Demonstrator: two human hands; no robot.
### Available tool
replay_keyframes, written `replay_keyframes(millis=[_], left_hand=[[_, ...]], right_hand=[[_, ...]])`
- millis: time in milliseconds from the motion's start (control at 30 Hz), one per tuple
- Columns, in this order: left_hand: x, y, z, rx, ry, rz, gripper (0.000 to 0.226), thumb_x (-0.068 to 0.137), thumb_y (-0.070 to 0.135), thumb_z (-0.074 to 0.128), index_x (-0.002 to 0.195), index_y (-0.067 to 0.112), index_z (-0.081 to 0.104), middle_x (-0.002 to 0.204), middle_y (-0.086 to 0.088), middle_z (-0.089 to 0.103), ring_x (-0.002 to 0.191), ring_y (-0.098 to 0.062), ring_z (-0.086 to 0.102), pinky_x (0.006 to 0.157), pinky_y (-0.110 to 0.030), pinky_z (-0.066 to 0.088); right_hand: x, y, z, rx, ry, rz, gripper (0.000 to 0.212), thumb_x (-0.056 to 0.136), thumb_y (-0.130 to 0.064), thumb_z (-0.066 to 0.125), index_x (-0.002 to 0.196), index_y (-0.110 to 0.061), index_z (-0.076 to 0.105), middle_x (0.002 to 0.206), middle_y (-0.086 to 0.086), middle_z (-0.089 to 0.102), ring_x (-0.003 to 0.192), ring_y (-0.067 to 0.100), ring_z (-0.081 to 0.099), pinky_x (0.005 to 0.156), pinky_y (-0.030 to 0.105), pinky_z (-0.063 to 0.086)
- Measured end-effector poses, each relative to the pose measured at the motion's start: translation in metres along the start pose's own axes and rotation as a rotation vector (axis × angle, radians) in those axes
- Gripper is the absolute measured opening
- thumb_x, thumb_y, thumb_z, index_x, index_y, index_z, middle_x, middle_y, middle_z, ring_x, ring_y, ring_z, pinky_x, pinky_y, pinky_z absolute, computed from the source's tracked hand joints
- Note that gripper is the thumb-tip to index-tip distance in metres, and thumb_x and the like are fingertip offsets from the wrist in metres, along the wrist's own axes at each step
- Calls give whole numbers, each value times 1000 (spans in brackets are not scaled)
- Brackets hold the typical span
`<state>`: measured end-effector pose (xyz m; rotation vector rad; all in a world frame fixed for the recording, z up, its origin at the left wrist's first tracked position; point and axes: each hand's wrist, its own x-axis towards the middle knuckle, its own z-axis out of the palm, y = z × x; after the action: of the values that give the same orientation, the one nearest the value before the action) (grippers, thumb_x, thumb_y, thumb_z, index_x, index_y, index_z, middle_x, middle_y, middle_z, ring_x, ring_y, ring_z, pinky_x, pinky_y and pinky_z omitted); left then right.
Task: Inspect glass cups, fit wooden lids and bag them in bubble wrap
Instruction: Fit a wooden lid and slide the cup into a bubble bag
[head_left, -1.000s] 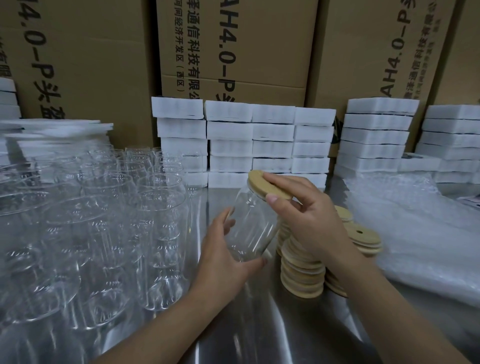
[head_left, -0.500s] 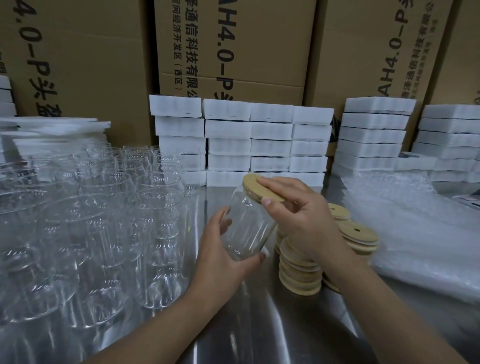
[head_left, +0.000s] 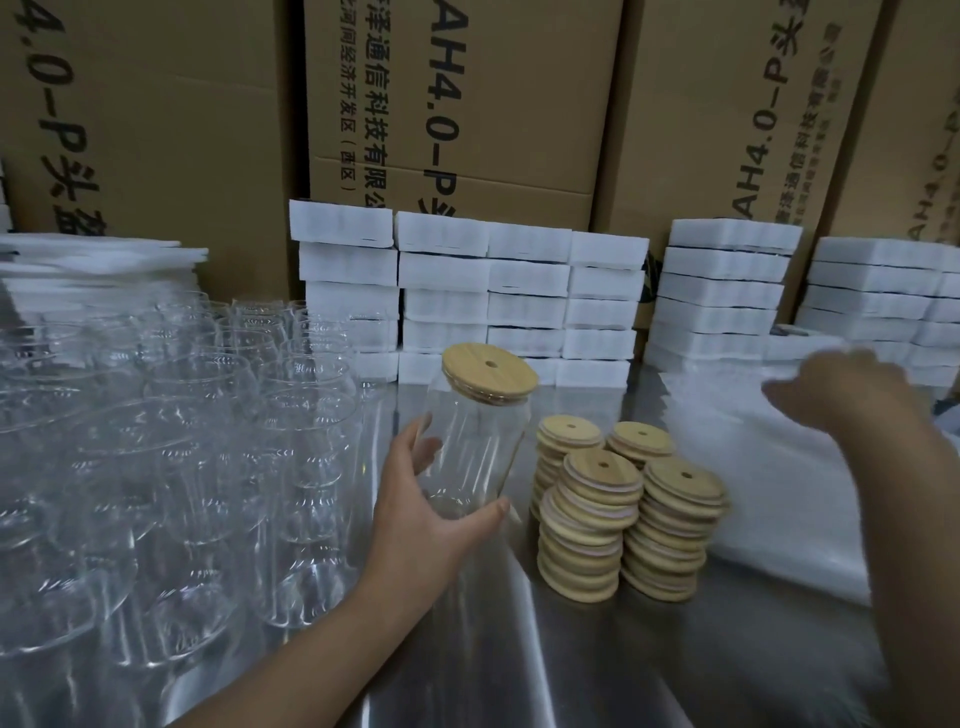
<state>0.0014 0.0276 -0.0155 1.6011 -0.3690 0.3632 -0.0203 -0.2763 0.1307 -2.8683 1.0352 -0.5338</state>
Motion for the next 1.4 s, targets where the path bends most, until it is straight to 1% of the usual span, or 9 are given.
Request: replay_keyframes(millis=[67,167,367,600,800,933,1100,1267,1400], left_hand=[[0,1,-1,-6,4,5,98,64,16,90,136,45,30,121,27,43,120,9,43,109,-41,42],[-1,1,-1,-15,0,9,95,65,16,90,130,50,30,122,27,43,119,15,40,109,-42,42],[-1,-1,0,3,-6,28,91,66,17,90,122,57,31,122,28,42,121,14,39,109,-40,42],[1,-4,0,1,-4,36,93,65,19,91,122,61,30,127,25,44,126,8,42,109,-42,42],[1,-7,1,9,-22,46,99,64,23,91,135,50,28,124,31,42,121,19,38,109,-32,41],[1,-8,0,11,-22,47,100,64,24,91,137,49,28,124,33,41,124,12,40,107,-30,41],[2,-8,0,10,-13,61,99,63,27,90,136,51,28,123,33,42,125,6,44,102,-26,42],[1,-5,0,-12,7,77,99,62,31,92,126,63,24,126,29,43,125,11,41,100,-22,40],[-1,3,2,-68,24,83,102,53,37,86,128,63,22,129,25,42,129,-6,48,109,-41,43]], right_hand=[[11,9,11,-173,-228,-1,48,100,-30,48,135,2,46,135,21,49,122,36,48,91,35,42],[13,11,21,-28,-165,3,26,95,-20,54,97,5,59,93,16,57,88,34,56,67,32,42],[1,-4,21,-10,-205,-24,64,92,-48,57,128,4,51,131,20,53,111,34,52,85,33,40],[6,-5,25,-16,-167,-13,45,93,-38,56,116,1,56,114,18,56,98,34,53,87,37,46],[5,-5,28,-25,-146,-80,40,87,-39,65,100,-2,61,81,4,52,73,21,49,55,28,35],[6,-6,25,27,-143,-59,44,85,-36,68,112,-1,64,109,15,62,91,30,56,72,32,44],[-7,-11,16,186,-94,-64,44,89,-36,66,116,-2,66,121,18,62,108,35,56,84,38,44],[-51,-37,-1,796,190,-249,22,91,-36,61,80,-17,63,81,6,63,74,20,55,66,34,42],[-89,-91,6,1059,-7,-396,26,94,-30,56,71,-20,54,65,-5,53,58,10,47,59,26,39]])
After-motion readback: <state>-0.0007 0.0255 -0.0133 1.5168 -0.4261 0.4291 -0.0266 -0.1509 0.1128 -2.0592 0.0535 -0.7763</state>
